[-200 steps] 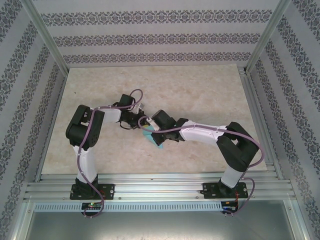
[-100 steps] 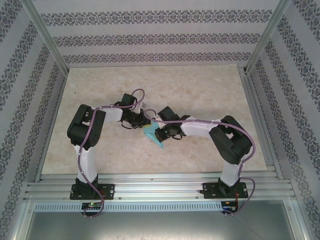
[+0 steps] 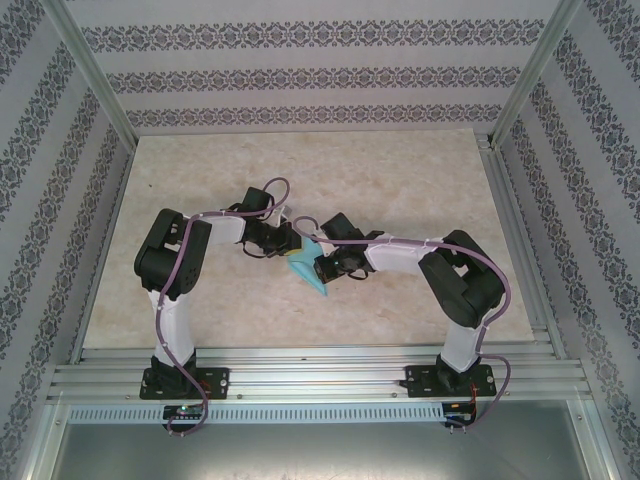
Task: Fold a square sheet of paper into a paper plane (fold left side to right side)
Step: Third fold the triangle at the center of the table.
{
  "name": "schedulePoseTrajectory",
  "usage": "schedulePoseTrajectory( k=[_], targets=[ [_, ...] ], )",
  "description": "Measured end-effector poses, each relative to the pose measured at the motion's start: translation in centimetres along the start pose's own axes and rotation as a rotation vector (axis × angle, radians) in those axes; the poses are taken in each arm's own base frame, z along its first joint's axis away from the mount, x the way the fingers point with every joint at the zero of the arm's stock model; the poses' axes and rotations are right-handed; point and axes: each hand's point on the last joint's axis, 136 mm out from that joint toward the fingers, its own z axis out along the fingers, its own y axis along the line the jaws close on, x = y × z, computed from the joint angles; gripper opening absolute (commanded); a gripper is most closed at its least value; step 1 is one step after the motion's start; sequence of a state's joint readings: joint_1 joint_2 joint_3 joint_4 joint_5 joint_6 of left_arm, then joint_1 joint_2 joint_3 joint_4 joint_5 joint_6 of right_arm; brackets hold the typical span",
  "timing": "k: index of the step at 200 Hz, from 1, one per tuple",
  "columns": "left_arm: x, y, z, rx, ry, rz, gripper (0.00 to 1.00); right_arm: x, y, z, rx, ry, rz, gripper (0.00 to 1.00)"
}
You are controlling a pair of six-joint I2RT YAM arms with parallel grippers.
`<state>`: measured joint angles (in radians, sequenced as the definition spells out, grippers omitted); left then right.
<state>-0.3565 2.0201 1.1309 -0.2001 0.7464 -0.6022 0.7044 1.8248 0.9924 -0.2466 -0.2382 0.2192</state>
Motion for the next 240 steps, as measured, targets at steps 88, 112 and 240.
schedulePoseTrajectory(
  k=[88,112,240],
  targets=[
    [0.0,0.0,0.0,0.000,0.001,-0.001,0.11,-0.1,-0.3,-0.1,0.004,-0.004,0.006,0.00],
    [0.0,0.0,0.0,0.000,0.001,-0.001,0.11,-0.1,-0.3,-0.1,0.007,-0.005,0.006,0.00],
    [0.0,0.1,0.0,-0.001,0.001,-0.001,0.10,-1.5,-0.4,-1.6,0.014,-0.055,0.006,0.00]
  ],
)
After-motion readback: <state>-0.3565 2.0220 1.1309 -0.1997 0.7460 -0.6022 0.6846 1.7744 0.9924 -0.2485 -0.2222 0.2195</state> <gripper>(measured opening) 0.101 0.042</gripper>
